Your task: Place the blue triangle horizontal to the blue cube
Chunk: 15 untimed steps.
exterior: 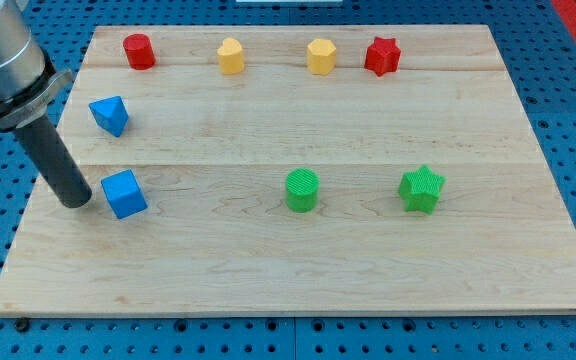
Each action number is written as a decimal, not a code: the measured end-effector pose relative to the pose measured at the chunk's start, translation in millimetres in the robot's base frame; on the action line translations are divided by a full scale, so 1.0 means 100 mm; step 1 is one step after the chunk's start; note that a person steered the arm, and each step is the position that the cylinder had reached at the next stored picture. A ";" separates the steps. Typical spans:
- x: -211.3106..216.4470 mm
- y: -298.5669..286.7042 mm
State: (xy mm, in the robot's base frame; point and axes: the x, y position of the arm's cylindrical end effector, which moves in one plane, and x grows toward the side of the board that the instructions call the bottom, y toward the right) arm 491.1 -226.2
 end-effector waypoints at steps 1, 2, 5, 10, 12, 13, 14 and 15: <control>0.19 0.77; 0.19 0.83; -0.17 0.91; -1.83 -0.47; -1.19 0.02; -1.39 0.04; -1.08 0.49; -0.77 0.37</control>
State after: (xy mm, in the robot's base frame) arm 414.0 -189.0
